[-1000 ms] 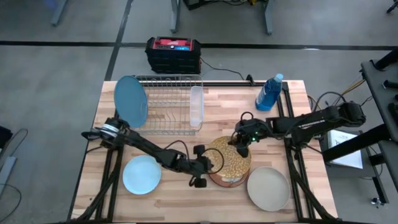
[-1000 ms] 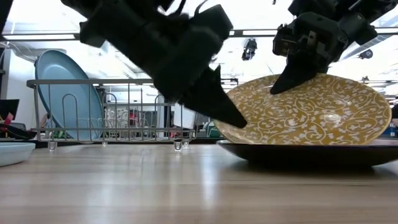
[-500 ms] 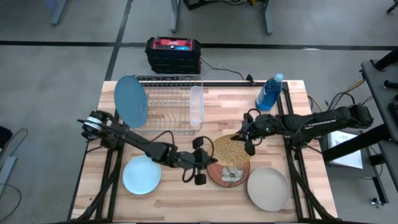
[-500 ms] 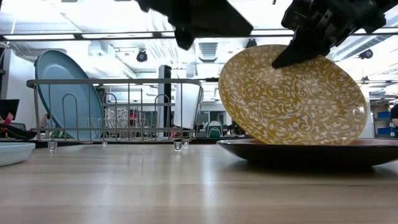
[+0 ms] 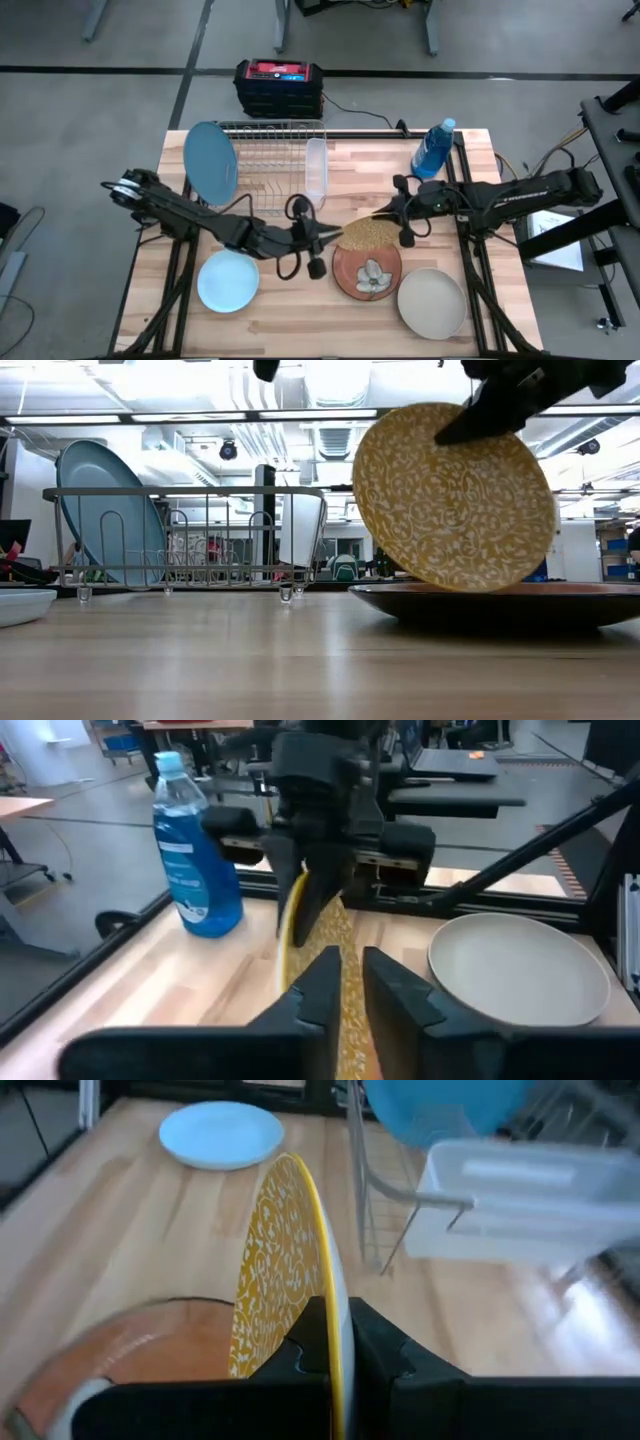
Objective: Sort dishes
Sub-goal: Put the yellow plate in the dish rack
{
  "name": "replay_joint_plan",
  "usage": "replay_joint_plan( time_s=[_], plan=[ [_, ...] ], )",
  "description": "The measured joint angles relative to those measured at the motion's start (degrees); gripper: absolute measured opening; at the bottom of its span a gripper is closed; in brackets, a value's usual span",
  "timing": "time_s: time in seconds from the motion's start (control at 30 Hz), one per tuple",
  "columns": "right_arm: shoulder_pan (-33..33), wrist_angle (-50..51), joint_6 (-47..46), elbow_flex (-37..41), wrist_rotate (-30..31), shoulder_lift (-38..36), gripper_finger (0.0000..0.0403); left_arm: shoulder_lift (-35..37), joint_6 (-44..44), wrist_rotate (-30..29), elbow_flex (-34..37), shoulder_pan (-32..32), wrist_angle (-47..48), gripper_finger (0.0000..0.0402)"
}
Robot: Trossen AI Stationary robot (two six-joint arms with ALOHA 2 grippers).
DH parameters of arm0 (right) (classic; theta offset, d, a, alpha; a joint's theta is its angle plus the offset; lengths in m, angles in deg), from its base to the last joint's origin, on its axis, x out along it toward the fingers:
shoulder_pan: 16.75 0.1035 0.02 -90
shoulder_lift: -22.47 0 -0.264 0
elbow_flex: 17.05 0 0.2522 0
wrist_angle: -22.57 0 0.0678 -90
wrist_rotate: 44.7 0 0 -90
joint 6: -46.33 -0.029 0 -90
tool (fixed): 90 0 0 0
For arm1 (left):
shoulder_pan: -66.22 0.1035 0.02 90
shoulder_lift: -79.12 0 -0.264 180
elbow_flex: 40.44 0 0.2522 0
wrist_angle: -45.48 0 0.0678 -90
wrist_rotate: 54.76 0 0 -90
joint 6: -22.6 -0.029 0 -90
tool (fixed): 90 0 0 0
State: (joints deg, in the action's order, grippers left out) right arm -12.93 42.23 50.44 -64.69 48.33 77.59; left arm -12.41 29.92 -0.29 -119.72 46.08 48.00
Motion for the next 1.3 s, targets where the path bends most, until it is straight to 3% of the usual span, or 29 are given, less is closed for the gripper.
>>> replay_joint_plan(
  time_s=[0.37, 0.53, 0.67, 0.8, 1.1, 1.3],
  plan=[
    [0.95, 3.39, 9.46, -5.62, 1.62, 0.16, 0.0000, 0.78, 0.73, -0.41, -0.02, 0.65, 4.06, 0.0148],
    [1.33, 1.95, 14.31, -7.25, 1.68, 0.21, 0.0000, 0.04, -0.97, -8.13, -0.02, 0.79, 4.84, 0.0190],
    [1.48, 0.59, 16.01, -8.42, 1.58, 0.21, 0.0000, 0.04, -2.01, -7.92, -0.02, 0.76, 5.02, 0.0213],
    [1.46, -0.57, 17.54, -9.41, 1.90, 0.21, 0.0000, 0.04, -2.77, -3.84, -0.02, 0.76, 4.94, 0.0224],
    [1.55, -2.96, 19.06, -10.38, 0.42, 0.21, 0.0000, 0.04, -2.15, -4.29, -0.02, 0.97, 4.79, 0.0226],
    [1.61, -8.72, 19.37, -10.44, -4.41, 0.21, 0.0000, 0.04, -1.81, -4.44, -0.02, 1.41, 4.68, 0.0195]
  ],
)
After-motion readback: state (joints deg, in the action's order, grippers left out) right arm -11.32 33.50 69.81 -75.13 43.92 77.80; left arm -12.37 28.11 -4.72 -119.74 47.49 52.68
